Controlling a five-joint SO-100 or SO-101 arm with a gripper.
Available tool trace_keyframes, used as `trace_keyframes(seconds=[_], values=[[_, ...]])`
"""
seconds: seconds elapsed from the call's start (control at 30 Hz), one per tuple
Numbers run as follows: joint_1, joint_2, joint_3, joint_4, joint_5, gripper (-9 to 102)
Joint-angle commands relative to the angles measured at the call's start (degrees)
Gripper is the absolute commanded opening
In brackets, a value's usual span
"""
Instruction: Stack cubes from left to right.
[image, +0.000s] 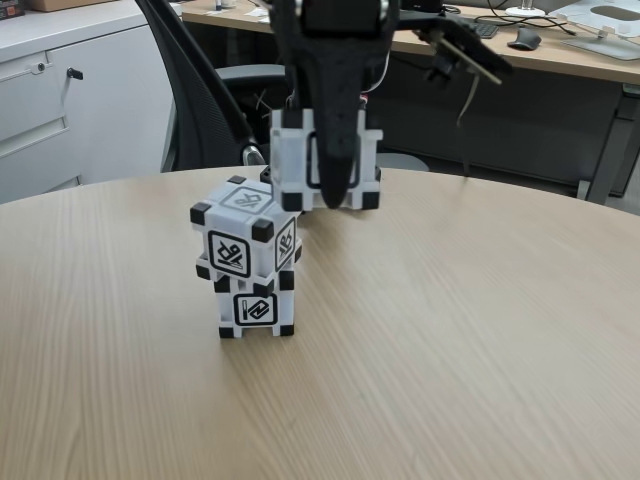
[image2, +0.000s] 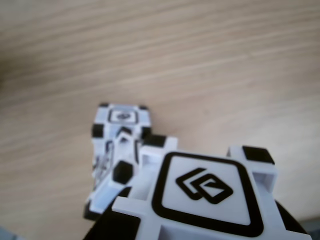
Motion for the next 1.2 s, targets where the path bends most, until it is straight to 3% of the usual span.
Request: trace_keyframes(seconds=[0.0, 0.63, 1.17], values=[[1.05, 1.67, -1.32, 0.00, -0.79, 0], [13.89, 1.49, -1.32, -0.09, -8.61, 0], [14.59, 1.49, -0.88, 0.09, -6.59, 0]])
